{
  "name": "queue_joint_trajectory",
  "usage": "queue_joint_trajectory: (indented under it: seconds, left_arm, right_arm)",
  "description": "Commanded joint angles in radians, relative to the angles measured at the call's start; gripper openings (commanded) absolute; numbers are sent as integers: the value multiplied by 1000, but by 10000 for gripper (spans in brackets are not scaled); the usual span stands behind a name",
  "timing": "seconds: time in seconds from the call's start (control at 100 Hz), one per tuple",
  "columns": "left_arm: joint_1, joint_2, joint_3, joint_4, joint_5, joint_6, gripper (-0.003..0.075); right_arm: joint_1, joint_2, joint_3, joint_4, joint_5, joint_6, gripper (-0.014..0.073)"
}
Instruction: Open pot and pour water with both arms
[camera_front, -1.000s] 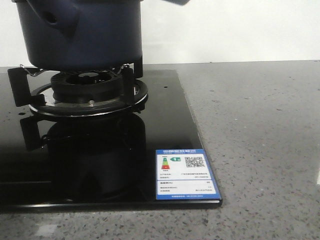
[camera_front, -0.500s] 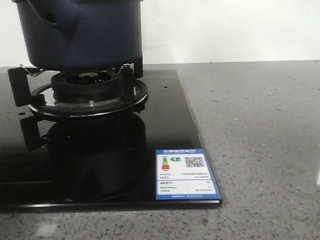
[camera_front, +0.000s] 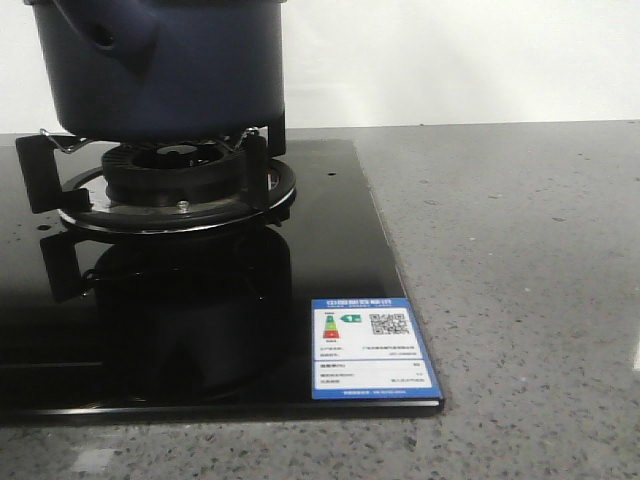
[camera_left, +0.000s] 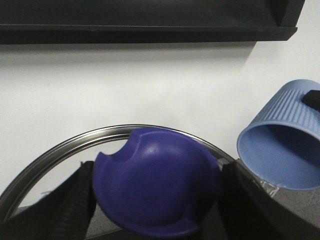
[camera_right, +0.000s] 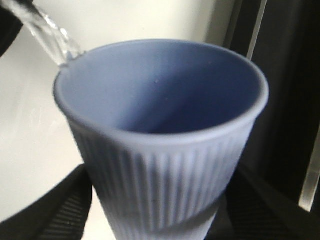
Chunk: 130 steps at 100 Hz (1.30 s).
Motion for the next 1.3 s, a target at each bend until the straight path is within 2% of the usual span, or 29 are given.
queue_joint_trajectory:
  seconds: [0.0,0.19,0.52,0.66,0.79,0.86,0.94,1.05,1.12,1.29]
  left_arm:
    - [2,-27,-43,-26,-69,-1,348]
    - [2,-27,-43,-26,-69,-1,348]
    - [2,-27,-43,-29,-69,-1,348]
    - [2,-27,-43,-32,-69,-1,348]
    - [2,-27,-47,-32,-63,-1,348]
    - [2,-27,-49,-33,-56,-1,348]
    - [2,-25,-57,-35,-42,-1,348]
    - [-5,-25,-59,-45,-41,-1,348]
    - [-21,-25,-59,-45,-46,-1,348]
    - [-72,-25,-59,-45,-81,3,348]
  right_arm:
    - [1,-47,-40,-84,6,-6,339]
    - [1,-47,-40,-128,4,-6,339]
    - [1,-47,-40,-115,4,27,339]
    - [1,-49,-40,-85,35,255,339]
    - [1,-61,-40,-75,150,454,339]
    - [1,-76,-40,-27,230,591,339]
    - [-12,-104,-40,96,284,735,339]
    - [-71,-162,-38,336,257,826,339]
    - [-122,-201,-8,428,218,869,339]
    - [-250,-300,165,456,106,1065,339]
